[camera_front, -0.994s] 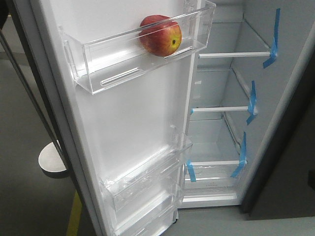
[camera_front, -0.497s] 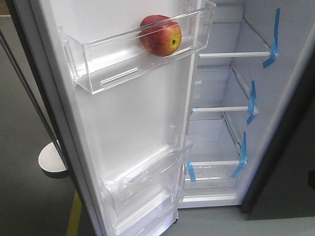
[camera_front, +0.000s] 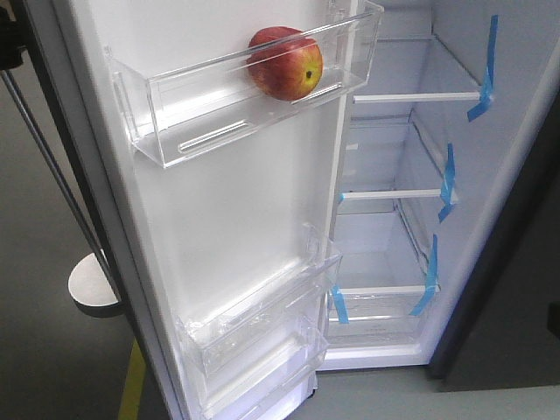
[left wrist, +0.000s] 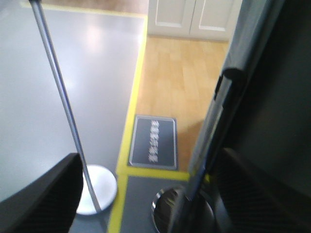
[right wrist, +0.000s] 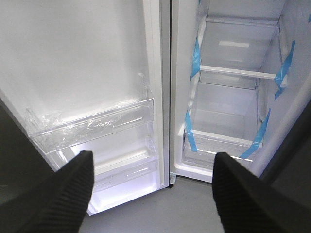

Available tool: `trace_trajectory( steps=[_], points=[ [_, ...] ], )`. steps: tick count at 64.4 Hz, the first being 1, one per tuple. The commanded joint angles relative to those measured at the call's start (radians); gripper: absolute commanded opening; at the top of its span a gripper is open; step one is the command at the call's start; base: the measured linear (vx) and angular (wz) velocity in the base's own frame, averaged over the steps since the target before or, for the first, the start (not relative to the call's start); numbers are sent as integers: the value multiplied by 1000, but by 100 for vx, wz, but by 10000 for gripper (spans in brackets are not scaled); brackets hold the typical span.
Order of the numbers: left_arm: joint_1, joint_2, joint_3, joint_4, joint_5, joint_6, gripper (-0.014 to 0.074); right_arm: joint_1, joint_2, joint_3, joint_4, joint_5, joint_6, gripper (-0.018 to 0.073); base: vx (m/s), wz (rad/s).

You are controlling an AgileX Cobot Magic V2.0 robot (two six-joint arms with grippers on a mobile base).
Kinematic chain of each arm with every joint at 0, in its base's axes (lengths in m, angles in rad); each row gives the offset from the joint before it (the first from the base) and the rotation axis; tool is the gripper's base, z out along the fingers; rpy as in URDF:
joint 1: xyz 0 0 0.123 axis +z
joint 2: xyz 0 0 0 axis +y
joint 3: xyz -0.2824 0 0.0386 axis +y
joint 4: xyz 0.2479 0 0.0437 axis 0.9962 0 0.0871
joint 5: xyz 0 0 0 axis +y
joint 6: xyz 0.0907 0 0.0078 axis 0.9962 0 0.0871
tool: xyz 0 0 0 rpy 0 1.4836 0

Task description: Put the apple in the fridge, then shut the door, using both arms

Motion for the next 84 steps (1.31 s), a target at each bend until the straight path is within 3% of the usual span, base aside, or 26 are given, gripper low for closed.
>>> trace_trajectory(
  steps=[1,9,18,28,37,54,70,84],
  points=[
    [0,-2,-41,-45,-41,-4,536,-4,6,-22,1,-63,-7,490,0,0],
    [-3,6,-40,-116,-49,75,535,-4,6,-22,1,-63,-7,490,0,0],
    [-16,6,-40,-251,-50,263,535,-4,6,-22,1,-63,-7,490,0,0],
    [-45,6,-40,-466,-27,519,535,-4,6,-22,1,-63,-7,490,0,0],
    [-67,6,-40,-658,-8,646,535,-4,6,-22,1,-63,-7,490,0,0],
    [-157,6,-40,-928,0,925,535,-4,6,-22,1,-63,-7,490,0,0],
    [-255,34,-41,-1165,-41,1078,535,-4,6,-22,1,-63,-7,490,0,0],
    [-359,109,-57,-1313,-56,1207,535,-4,6,-22,1,-63,-7,490,0,0]
  ],
)
